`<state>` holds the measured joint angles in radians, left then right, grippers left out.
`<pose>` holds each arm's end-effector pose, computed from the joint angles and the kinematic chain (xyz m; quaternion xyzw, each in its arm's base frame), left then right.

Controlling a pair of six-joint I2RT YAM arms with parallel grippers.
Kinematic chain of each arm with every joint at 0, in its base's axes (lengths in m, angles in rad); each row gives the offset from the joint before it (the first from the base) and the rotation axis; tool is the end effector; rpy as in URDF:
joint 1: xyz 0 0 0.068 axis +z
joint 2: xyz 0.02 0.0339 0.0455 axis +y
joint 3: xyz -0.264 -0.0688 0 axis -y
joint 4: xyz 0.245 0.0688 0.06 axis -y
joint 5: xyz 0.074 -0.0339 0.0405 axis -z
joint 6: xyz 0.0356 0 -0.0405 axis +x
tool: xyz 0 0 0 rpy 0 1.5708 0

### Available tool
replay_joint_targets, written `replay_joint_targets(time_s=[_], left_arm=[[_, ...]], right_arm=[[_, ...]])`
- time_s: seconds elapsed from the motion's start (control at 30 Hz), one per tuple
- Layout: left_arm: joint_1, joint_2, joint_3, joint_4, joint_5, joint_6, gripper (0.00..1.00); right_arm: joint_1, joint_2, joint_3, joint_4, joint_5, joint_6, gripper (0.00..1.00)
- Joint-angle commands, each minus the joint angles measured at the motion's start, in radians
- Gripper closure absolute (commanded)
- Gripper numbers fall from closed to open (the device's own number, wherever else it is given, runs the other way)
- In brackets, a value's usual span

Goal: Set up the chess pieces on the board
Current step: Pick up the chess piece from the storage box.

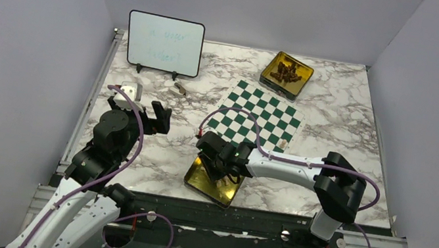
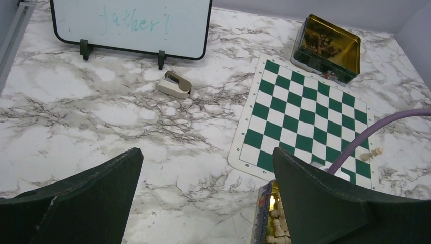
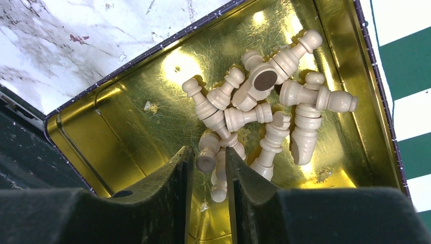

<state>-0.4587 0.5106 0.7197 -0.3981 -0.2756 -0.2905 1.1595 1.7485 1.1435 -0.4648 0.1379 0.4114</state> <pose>0.1148 -0.0459 0.3317 -0.0231 0.7680 -0.1324 0.6262 0.1463 0.3232 0.1875 -0.3372 0.9059 0.1277 0.2221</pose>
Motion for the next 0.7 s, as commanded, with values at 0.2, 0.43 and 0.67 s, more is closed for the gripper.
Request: replay_joint_targets(time_s=[0.2, 0.43, 0.67], left_arm=[[-0.005, -0.006, -0.018, 0.025, 0.0, 0.008, 0.01], [-0.005, -0.007, -0.018, 0.025, 0.0, 0.009, 0.01], [-0.005, -0.012, -0.019, 0.024, -0.001, 0.01, 0.01]], right_arm=[[0.009, -0.011, -0.004, -0.004, 0.025, 0.02, 0.68], [0.012, -0.038, 0.016, -0.028, 0.044, 0.029, 0.78], [0.012, -0.086, 0.074, -0.09, 0.087, 0.05, 0.8]])
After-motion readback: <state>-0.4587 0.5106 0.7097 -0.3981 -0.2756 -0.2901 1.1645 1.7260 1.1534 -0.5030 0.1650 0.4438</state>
